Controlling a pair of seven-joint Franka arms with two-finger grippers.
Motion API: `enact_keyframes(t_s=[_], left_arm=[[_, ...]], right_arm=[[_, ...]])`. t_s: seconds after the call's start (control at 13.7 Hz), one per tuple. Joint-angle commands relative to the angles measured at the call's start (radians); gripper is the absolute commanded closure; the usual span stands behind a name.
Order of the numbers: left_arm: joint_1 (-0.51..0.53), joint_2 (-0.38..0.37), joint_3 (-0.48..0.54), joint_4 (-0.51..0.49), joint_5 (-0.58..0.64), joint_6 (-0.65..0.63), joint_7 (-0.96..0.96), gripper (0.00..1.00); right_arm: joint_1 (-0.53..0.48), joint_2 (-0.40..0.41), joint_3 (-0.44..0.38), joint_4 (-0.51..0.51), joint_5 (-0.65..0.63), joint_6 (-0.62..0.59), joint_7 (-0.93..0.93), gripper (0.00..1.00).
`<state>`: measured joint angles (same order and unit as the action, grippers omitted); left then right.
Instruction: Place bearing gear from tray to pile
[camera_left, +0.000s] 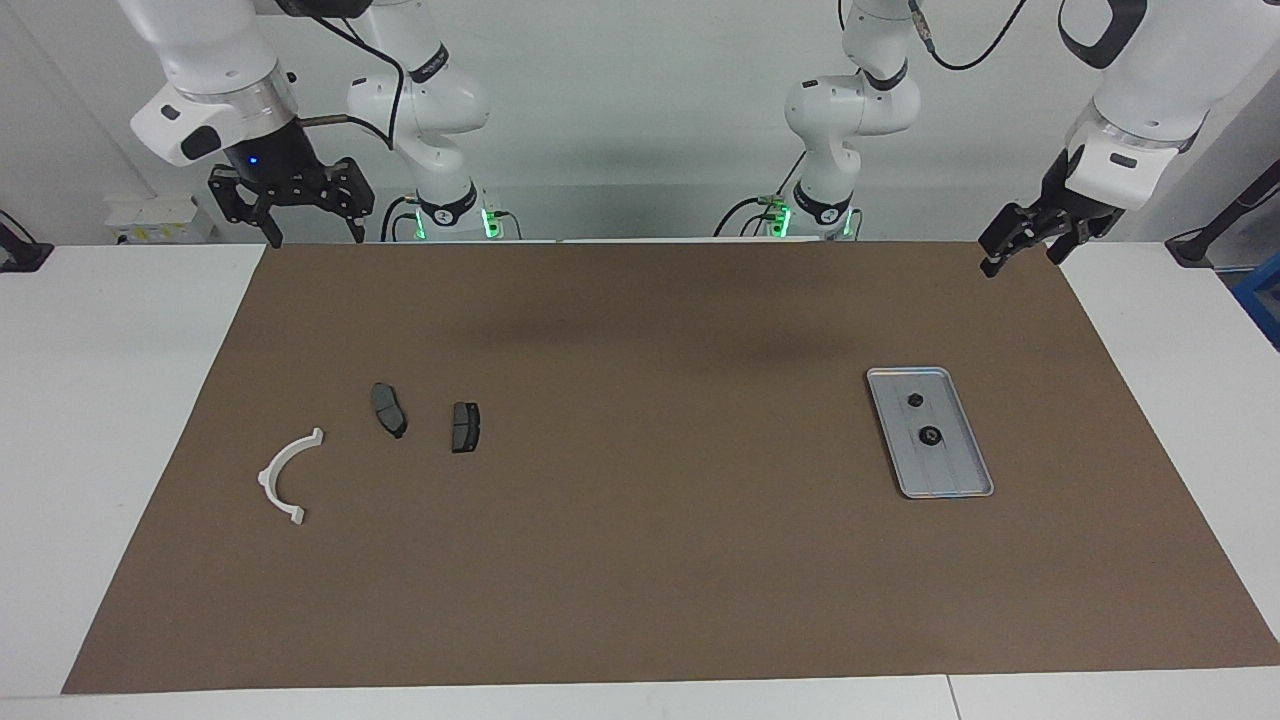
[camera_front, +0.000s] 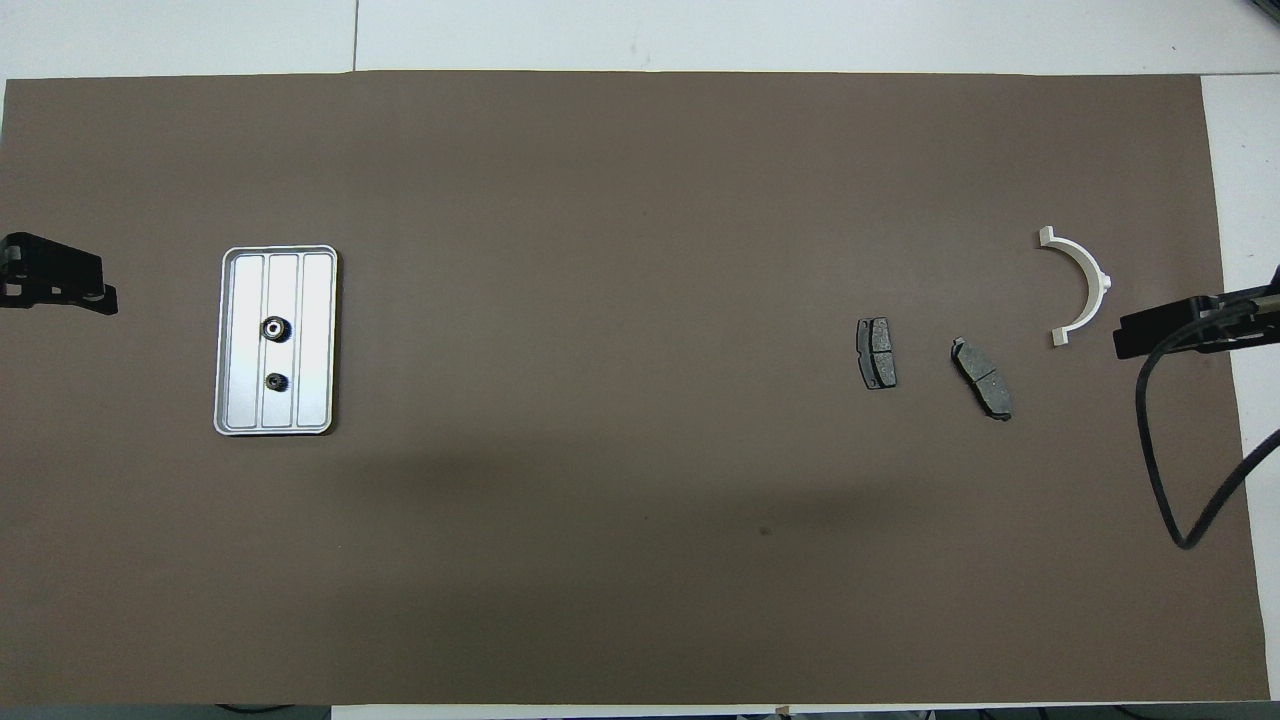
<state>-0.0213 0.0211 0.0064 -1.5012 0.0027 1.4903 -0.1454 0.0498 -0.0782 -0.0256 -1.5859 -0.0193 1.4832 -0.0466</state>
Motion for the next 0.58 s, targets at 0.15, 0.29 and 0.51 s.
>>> enact_keyframes(t_s=[0.15, 0.29, 0.51], left_arm=[[-0.006, 0.002, 0.006, 0.010, -0.003, -0.015, 0.012, 0.00], [-0.008, 0.002, 0.003, 0.010, -0.003, -0.013, 0.001, 0.00], [-0.008, 0.002, 0.009, 0.007, -0.004, -0.003, -0.089, 0.00]], right_arm=[[-0.004, -0.006, 0.000, -0.008, 0.004, 0.015, 0.016, 0.00], [-0.004, -0.006, 0.001, -0.008, 0.004, 0.015, 0.016, 0.00], [-0.005, -0.006, 0.000, -0.008, 0.004, 0.015, 0.011, 0.00]])
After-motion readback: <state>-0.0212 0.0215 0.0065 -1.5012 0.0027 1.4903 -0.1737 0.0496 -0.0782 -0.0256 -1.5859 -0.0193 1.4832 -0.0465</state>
